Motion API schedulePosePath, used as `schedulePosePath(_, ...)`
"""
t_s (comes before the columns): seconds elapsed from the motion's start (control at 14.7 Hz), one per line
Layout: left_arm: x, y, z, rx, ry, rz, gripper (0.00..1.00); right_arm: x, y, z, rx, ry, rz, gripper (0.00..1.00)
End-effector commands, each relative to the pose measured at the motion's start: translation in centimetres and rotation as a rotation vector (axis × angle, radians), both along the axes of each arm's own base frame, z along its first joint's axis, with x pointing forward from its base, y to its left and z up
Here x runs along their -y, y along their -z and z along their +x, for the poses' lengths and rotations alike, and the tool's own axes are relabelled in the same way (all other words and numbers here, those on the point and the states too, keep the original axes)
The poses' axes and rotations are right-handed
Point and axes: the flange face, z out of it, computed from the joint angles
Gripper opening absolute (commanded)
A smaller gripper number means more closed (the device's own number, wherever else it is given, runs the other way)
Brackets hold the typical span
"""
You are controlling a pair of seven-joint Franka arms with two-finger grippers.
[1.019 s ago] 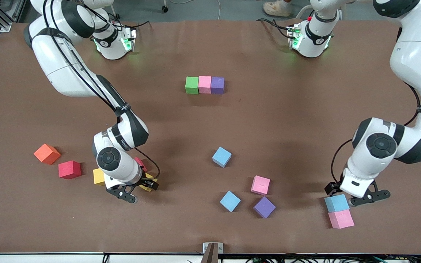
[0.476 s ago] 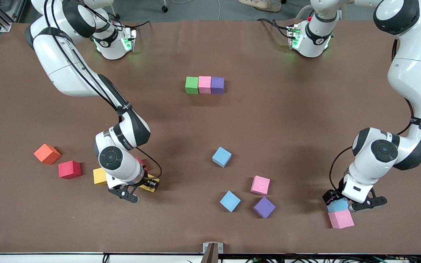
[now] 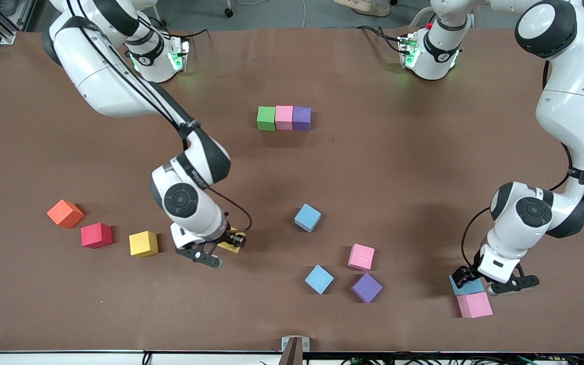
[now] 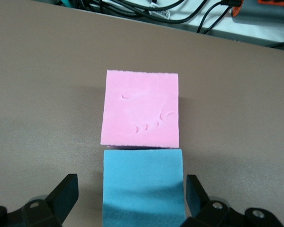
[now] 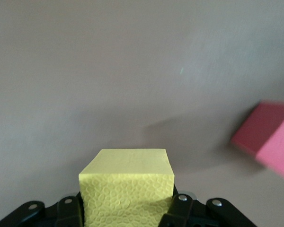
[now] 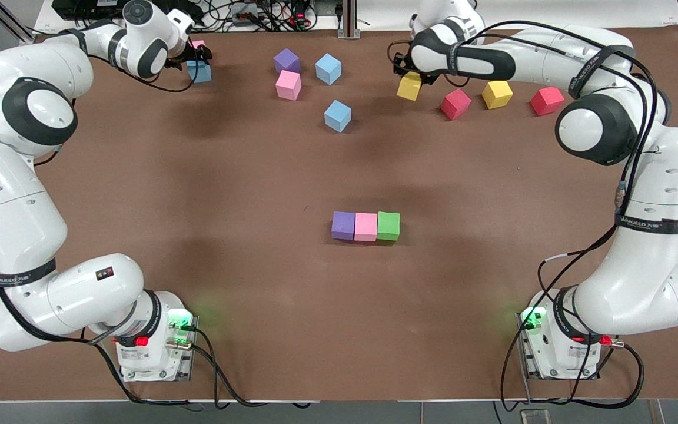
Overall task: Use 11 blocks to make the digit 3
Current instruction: 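Lift the yellow cube while the left gripper grasps the light blue cube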
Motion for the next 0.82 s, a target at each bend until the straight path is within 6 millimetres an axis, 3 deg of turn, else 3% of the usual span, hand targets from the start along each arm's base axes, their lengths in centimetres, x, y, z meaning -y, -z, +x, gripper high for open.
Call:
schedulePosePath(0.0,0.2,-0.1,0.6,0.019,0.015,0.006,0.93,-0.6,-1.7,-0.9,0.007,0.029,-0.039,0.22)
schedulePosePath(0.07,0.4,-0.1,0.6,0.018,0.016,0.005,0.79,0.3,-2.1,-0.6,-0.006,0.04,-0.044,0.22)
schedulePosePath(0.14,0.9,-0.2,0.6,0.017,0.02,0.005,0.56,0.3,-2.1,-0.9,-0.028,0.037,-0.058,0.19)
schedulePosePath(0.2,1.1,-0.4,0.6,0.015,0.02,0.004,0.39,-0.1,-2.2,-1.2,-0.03,0.028,-0.059,0.05)
schedulePosePath(0.27,1.4,-0.6,0.6,0.015,0.015,0.001,0.28,-1.3,-2.1,-1.9,-0.035,0.008,-0.069,0.02)
schedulePosePath(0.48,1.8,-1.8,0.6,-0.041,-0.073,-0.037,0.15,-0.1,-1.6,-2.5,-0.117,0.019,-0.121,0.01)
schedulePosePath(0.68,2.6,-4.2,0.3,-0.113,-0.133,-0.046,0.15,-1.4,-2.1,-4.0,-0.165,-0.011,-0.139,0.01)
schedulePosePath(0.75,3.0,-5.1,0.1,-0.139,-0.172,-0.058,0.15,-1.4,-3.3,-4.0,-0.154,-0.012,-0.143,0.01)
